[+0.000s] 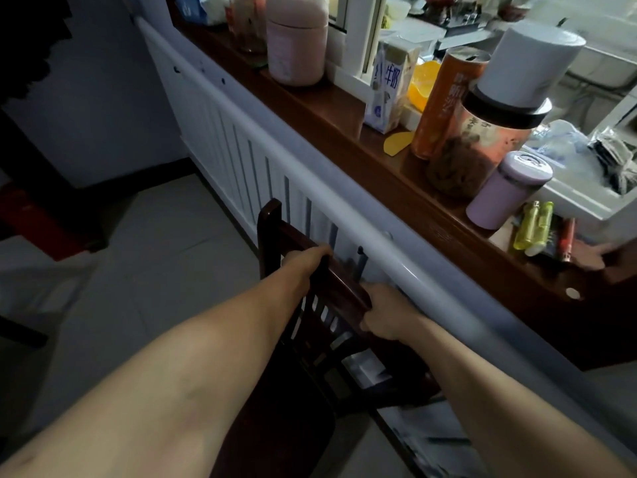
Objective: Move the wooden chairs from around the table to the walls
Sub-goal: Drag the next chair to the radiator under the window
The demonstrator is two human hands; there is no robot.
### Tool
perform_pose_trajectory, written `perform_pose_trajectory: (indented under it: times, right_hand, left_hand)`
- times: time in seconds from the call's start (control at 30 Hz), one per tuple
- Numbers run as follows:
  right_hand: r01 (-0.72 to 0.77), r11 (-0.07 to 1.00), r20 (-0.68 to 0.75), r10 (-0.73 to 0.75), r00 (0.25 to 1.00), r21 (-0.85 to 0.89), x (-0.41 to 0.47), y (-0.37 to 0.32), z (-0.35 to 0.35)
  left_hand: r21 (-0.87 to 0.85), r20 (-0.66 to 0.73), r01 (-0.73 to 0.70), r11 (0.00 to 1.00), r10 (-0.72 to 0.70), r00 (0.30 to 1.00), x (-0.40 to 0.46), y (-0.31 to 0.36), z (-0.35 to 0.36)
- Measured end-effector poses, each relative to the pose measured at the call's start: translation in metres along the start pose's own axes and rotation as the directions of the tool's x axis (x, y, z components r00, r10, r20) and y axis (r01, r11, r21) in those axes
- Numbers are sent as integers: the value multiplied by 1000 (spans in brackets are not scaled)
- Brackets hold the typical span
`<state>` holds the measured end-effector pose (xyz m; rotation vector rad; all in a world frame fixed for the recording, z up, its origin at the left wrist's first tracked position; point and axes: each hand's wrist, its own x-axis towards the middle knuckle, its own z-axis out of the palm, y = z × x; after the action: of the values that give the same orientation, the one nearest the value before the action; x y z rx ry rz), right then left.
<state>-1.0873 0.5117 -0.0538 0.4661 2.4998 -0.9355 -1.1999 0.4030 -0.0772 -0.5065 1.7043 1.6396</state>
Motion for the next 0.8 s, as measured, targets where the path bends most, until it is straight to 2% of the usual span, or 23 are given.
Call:
perform_pose_trajectory:
  times: [0.17, 0.37, 0.67, 0.8]
  right_hand:
    - [-16, 996, -77, 10, 997, -85, 2, 5, 3]
    - [-53, 990, -198, 26, 980, -132, -1, 2, 15]
    - [-90, 991, -218, 66, 974, -101, -7, -8, 20]
    - [-39, 995, -280, 12, 960, -92, -12, -23, 27]
  left_hand:
    - [6, -8, -26, 1000, 26, 1000, 4, -2, 4]
    - [17, 47, -20, 1000, 20, 999, 0, 1, 1]
    - [118, 44, -37, 992, 32, 999, -21, 0, -20]
    - [127, 2, -34, 991, 34, 999, -34, 3, -45]
